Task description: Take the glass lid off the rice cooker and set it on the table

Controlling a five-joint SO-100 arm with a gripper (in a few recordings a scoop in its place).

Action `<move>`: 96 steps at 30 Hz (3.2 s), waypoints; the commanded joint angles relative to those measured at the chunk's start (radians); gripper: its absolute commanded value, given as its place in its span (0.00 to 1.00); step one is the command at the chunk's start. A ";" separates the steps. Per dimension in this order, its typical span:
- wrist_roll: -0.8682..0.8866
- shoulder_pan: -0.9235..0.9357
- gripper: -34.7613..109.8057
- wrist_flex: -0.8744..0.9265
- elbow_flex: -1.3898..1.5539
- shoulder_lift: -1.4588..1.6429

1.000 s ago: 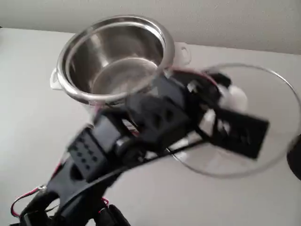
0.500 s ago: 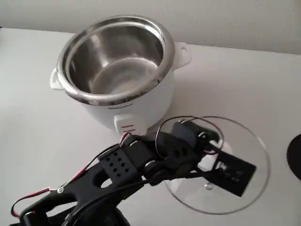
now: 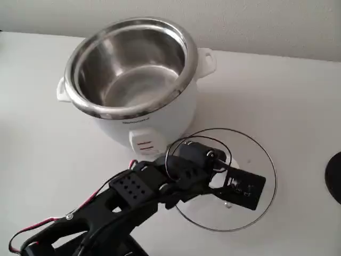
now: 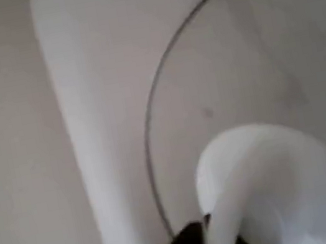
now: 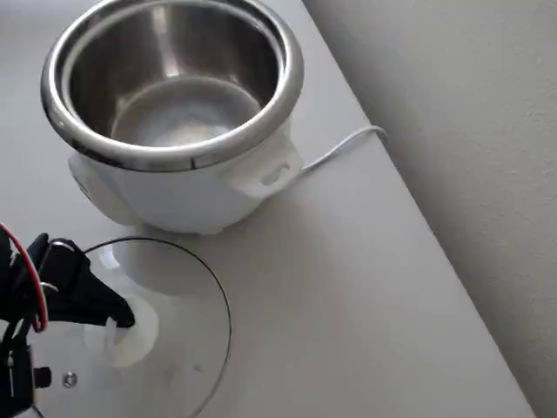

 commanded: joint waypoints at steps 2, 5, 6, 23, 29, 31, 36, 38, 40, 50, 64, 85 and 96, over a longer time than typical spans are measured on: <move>-0.014 0.009 0.24 -0.126 -0.032 -0.037; -0.011 0.009 0.24 -0.126 -0.032 -0.066; -0.011 0.011 0.24 -0.126 -0.032 -0.075; -0.017 0.046 0.31 -0.069 -0.023 -0.152; -0.018 0.069 0.31 0.117 -0.023 0.000; -0.018 0.072 0.31 0.189 -0.023 0.083; -0.018 0.043 0.30 0.393 -0.023 0.339; -0.029 0.014 0.28 0.491 -0.023 0.456; -0.051 -0.028 0.26 0.592 -0.023 0.569; -0.058 -0.281 0.24 0.931 0.086 1.002; -0.026 -0.330 0.24 0.957 0.446 1.075; 0.043 -0.295 0.24 0.956 0.451 1.074; 0.041 -0.295 0.24 0.956 0.451 1.074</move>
